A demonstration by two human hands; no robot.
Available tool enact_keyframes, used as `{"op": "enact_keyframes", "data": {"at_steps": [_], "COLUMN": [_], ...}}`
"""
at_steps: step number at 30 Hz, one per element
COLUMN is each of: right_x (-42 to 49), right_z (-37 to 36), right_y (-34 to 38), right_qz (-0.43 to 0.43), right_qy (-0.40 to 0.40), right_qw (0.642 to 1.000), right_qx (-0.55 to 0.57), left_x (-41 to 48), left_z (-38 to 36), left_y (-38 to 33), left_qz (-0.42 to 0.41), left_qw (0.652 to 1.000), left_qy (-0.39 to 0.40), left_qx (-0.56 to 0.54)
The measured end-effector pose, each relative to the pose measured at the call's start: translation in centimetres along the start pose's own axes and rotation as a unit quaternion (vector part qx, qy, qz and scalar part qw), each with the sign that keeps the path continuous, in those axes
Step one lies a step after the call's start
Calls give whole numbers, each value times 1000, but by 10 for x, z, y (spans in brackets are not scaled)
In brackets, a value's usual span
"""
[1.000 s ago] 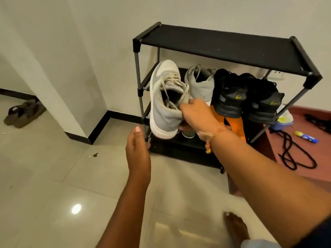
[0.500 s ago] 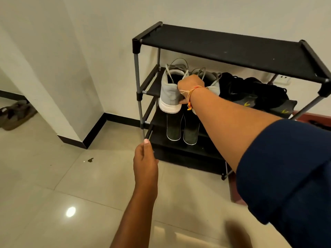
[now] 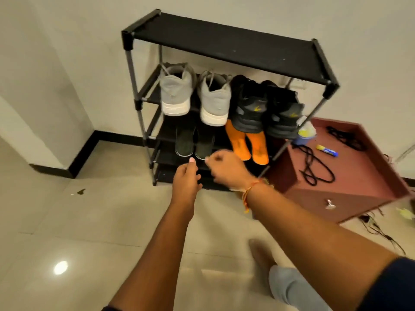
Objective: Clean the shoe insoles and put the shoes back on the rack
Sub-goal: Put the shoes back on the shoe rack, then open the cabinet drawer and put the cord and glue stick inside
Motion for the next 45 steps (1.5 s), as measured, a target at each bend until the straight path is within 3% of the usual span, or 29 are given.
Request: {"op": "enact_keyframes", "data": {"at_steps": [7,12,24,34,40,45], "right_x": [-122,-160,-203,-219,-213,-190], "right_z": [57,102,121,150,164,160], "right_y": [-133,-201,-276,-340,-361,-374], "right_qz": [-142,-206,-232,-281,-265,-290], "right_qy": [-27,-83,-88,-116,-142,-140], "right_qw": [987,975,932,908,908,881], "right_qx": [-68,-31,263,288,291,347], "left_x": [-87,-151,-212,-239,-249,-239], "left_z": [-94,-128,-183,-215,-241,-245], "left_y": [60,96,152,194,192,198], "left_qz": [45,84,130,162,138,143], "left_qw": [977,954,932,924,924,931], "left_qy": [176,229,202,206,224,217], "left_qx": [108,172,271,278,279,258]}}
Point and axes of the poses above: each hand's wrist, its own x-axis towards the middle knuckle, its own z-axis out of the back of the hand, y = z × x, the point moved 1 cm from there along x, towards the middle knuckle, and after that the axes turned 15 degrees about -x, right-handed, at the moved point
